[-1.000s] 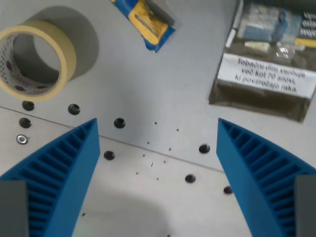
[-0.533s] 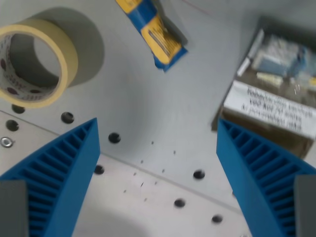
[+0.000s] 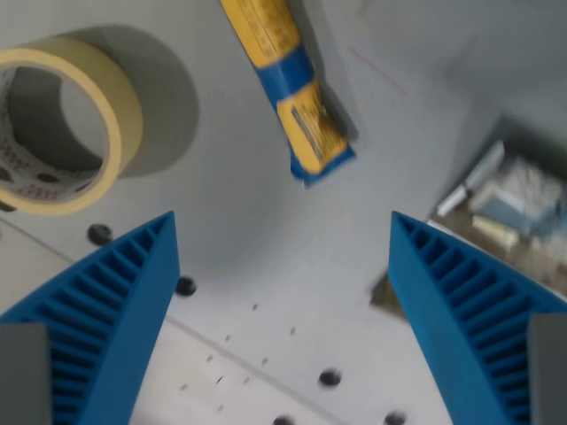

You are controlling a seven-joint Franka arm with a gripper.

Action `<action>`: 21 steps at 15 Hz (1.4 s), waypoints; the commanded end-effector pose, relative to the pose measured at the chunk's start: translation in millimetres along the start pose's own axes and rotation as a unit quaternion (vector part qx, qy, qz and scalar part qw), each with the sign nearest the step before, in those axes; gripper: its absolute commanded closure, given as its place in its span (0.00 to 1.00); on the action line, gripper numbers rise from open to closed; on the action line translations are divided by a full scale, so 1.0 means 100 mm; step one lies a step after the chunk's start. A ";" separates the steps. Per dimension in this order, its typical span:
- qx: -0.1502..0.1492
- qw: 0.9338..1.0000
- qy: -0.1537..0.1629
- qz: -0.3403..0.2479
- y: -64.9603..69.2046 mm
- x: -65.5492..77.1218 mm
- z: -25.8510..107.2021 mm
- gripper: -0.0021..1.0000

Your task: Move above the blue bag

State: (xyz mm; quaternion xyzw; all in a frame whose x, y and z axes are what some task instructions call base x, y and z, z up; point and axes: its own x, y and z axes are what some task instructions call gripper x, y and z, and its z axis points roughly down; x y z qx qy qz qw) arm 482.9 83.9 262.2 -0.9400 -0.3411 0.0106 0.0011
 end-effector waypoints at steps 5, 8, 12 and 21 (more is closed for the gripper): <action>-0.011 0.985 0.039 -0.166 -0.03 0.17 0.31 0.00; -0.010 0.984 0.033 -0.176 -0.02 0.25 0.46 0.00; -0.010 0.983 0.026 -0.180 -0.01 0.33 0.65 0.00; -0.011 0.987 0.014 -0.159 0.01 0.42 0.87 0.00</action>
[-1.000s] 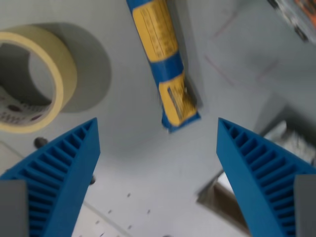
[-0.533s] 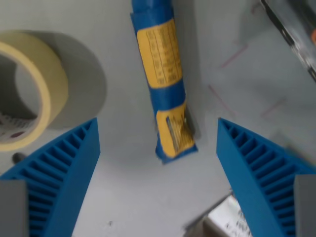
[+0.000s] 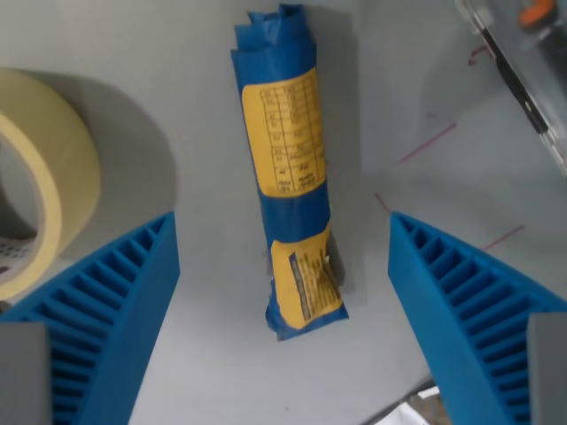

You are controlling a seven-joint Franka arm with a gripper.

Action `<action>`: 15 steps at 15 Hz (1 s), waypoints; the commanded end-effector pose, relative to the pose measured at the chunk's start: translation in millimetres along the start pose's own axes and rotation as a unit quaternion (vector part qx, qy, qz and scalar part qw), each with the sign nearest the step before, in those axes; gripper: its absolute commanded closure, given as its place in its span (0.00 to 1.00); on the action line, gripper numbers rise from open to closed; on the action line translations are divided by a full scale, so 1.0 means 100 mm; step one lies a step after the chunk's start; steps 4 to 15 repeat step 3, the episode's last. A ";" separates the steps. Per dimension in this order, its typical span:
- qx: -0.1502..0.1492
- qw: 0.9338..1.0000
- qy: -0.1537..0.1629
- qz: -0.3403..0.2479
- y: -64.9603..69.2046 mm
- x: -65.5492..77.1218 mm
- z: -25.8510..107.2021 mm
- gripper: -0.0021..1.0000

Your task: Move above the blue bag

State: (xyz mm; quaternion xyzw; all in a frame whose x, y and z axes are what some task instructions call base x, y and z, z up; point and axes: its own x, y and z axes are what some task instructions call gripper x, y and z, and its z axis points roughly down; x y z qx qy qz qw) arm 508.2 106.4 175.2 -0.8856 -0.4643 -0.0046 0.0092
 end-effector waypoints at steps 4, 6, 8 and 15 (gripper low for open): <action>-0.011 1.000 -0.006 -0.021 0.03 0.06 0.02 0.00; -0.011 1.000 -0.006 -0.021 0.03 0.06 0.02 0.00; -0.011 1.000 -0.006 -0.021 0.03 0.06 0.02 0.00; -0.011 1.000 -0.006 -0.021 0.03 0.06 0.02 0.00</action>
